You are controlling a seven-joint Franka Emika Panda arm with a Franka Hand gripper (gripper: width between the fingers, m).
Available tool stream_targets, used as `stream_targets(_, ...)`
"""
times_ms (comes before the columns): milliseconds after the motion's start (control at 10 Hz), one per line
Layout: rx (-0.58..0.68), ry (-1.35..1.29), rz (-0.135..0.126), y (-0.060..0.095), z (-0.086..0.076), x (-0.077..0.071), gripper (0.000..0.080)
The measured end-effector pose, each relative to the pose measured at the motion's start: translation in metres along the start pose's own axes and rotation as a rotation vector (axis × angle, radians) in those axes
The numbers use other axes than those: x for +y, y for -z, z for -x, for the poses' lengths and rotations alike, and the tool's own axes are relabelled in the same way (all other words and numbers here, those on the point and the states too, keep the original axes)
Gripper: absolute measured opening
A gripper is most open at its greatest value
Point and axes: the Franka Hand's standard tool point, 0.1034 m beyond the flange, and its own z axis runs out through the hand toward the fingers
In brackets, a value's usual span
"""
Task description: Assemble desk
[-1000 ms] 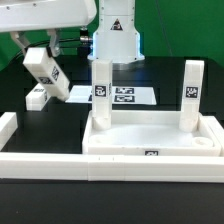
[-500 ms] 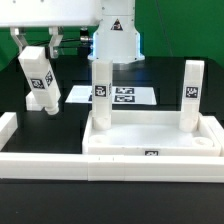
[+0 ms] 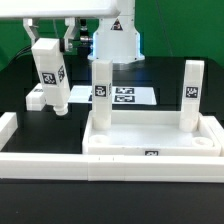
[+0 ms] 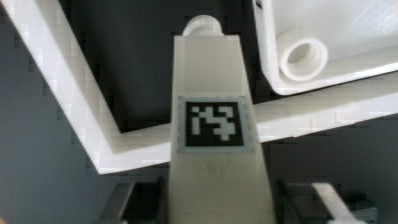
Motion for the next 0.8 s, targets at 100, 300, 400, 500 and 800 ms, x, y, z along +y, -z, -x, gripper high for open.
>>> stream_targets(100, -0.001, -0.049, -0.004, 0.005, -0.004, -0.022, 0.0284)
stream_targets(300, 0.003, -0.101, -0.026, 0.010, -0.006, -0.082, 0.0284)
stream_targets(400, 0.017, -0.072, -0.028, 0.009, -0.006, -0.082, 0.0284)
stream_targets(500, 0.015, -0.078, -0.026, 0.009, -0.006, -0.079, 0.0285)
stream_targets(800, 0.166, -0.061, -0.017, 0.008, -0.009, -0.083, 0.0285)
